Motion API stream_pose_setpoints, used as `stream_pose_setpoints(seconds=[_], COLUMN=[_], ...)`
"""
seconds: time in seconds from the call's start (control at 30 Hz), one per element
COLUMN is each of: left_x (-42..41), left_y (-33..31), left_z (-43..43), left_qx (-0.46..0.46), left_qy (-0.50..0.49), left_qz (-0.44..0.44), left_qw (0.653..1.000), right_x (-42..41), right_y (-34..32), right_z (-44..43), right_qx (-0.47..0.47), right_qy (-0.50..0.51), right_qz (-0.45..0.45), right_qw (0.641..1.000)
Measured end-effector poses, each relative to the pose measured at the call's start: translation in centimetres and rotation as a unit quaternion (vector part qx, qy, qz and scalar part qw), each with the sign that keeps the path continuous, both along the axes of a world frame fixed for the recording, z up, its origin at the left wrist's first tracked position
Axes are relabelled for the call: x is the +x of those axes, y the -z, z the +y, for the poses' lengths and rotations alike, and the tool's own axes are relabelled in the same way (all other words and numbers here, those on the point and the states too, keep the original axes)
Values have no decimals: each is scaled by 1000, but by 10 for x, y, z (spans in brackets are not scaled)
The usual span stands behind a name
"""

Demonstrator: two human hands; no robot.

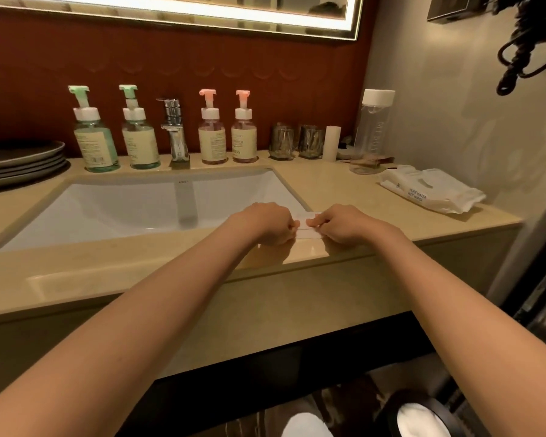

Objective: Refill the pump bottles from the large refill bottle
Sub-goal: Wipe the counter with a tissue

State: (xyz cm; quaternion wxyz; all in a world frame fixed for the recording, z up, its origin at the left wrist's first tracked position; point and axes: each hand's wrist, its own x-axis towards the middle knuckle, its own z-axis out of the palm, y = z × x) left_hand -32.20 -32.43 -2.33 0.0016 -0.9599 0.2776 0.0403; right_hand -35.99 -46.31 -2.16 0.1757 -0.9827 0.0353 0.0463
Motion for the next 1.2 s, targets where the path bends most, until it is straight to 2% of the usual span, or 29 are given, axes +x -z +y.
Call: stream_pose_setpoints(seconds=[0.2,0.43,0.73,1.2], left_x=[-11,-30,-48,-50], left_y=[1,2,9,5], left_z=[8,56,115,190], left_qx=[12,-4,40,60], left_qy=[33,52,-16,-147], left_qz=[-4,17,-31,-16], left_qw=[999,998,999,987], right_x=[-19,-40,-35,-7], right_y=[-4,-2,5,7], right_z=[4,35,91,174], right_qx=[-32,-93,-118,-106], right_qy=[-50,-126,-212,-299], right_qz=[34,25,21,19], right_qw=[998,987,970,948])
